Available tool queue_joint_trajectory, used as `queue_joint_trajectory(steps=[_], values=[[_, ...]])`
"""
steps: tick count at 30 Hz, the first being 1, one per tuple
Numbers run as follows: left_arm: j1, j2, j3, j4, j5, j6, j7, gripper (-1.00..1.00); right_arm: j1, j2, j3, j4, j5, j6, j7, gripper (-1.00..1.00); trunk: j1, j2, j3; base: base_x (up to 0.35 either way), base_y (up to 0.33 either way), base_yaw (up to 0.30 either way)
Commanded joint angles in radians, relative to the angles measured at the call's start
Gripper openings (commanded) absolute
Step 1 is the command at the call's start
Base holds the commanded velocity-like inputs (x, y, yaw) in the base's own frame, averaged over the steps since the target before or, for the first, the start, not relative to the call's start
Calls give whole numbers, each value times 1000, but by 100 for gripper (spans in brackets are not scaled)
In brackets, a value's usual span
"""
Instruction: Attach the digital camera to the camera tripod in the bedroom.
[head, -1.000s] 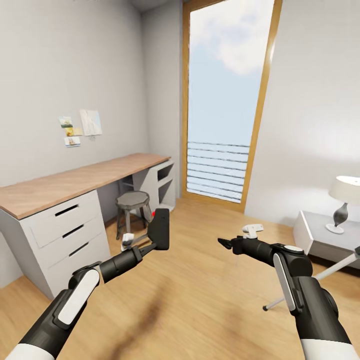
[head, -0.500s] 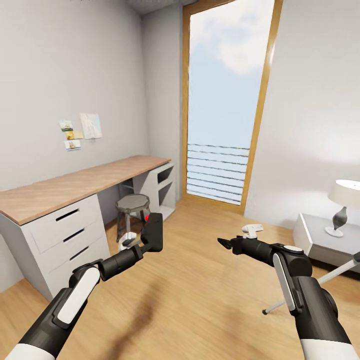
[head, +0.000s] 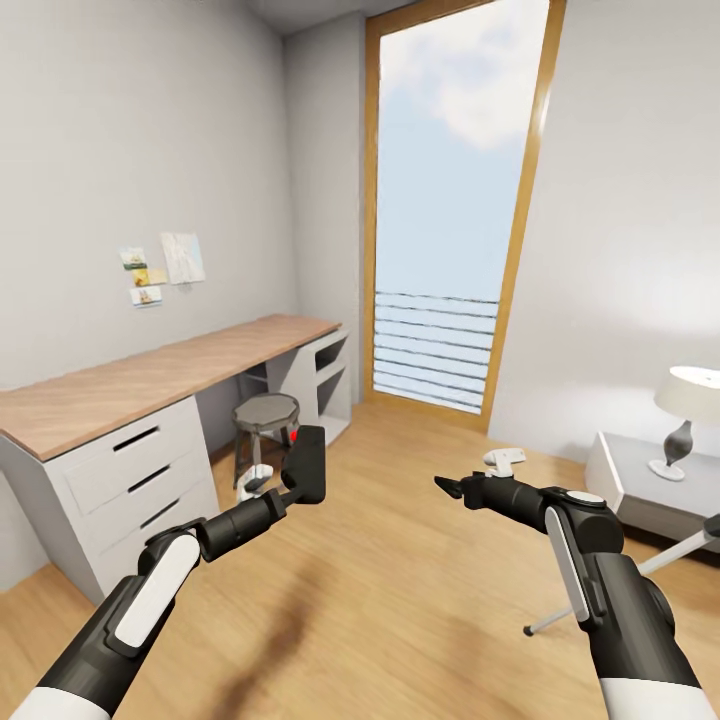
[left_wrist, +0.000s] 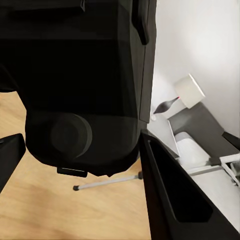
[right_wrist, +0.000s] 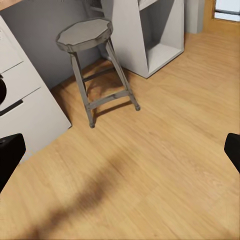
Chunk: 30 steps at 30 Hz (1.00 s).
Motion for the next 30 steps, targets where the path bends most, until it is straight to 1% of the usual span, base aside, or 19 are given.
queue_joint_trajectory(steps=[1, 30], values=[[-1, 1, -1, 0, 2, 3, -2, -100, -1, 0, -1, -1, 2, 5, 5, 100, -4, 7, 2, 0, 0, 0], [-1, 0, -1, 0, 0, 3, 11, -100, -1, 0, 0, -1, 4, 5, 5, 100, -115, 210, 93, 0, 0, 0]])
